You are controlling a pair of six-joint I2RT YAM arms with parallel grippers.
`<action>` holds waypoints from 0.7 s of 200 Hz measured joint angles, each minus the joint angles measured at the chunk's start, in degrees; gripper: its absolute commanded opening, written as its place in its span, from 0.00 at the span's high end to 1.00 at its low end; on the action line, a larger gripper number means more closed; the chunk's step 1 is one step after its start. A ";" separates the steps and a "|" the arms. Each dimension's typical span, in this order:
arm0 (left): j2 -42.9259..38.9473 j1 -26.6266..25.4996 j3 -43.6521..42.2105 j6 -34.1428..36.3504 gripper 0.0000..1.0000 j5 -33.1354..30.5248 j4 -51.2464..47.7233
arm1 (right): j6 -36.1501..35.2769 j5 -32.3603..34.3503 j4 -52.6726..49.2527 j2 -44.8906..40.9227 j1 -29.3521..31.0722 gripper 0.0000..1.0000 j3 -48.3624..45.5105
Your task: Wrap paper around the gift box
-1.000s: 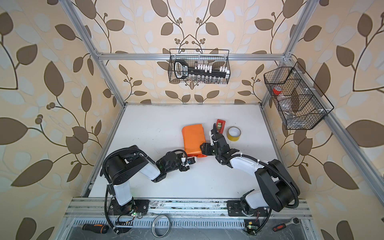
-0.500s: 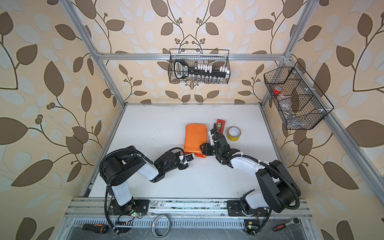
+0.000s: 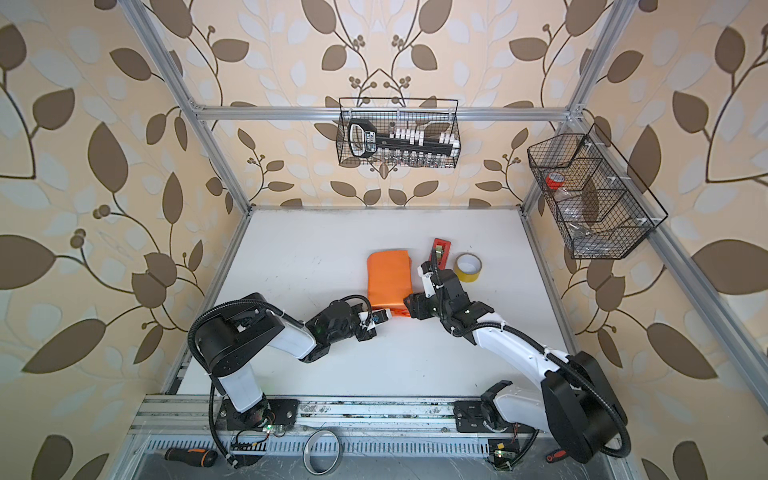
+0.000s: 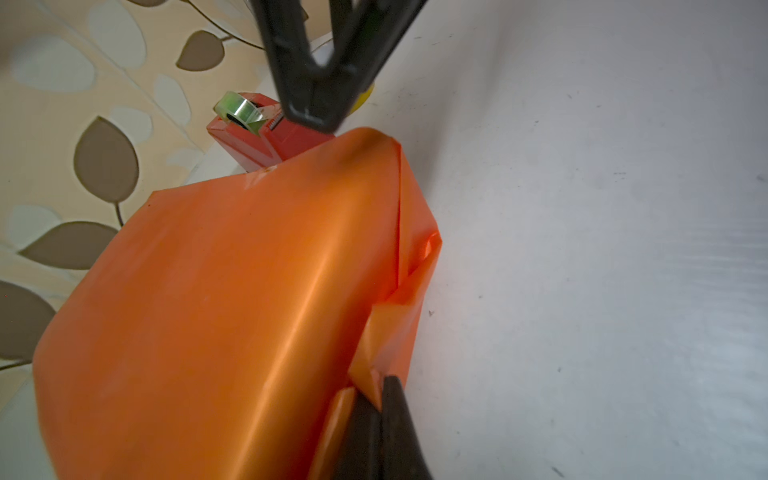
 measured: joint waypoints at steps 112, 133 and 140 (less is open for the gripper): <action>-2.51 0.00 2.58 6.82 1.00 6.58 -8.98 | 2.34 -3.48 13.66 1.68 6.71 0.55 -11.89; -2.38 0.00 2.32 6.62 1.00 5.51 -6.97 | 2.75 -2.73 15.85 2.73 6.84 0.57 -11.98; -2.19 0.00 2.29 6.58 1.00 5.33 -6.36 | 2.75 -2.64 16.65 3.37 6.88 0.57 -12.00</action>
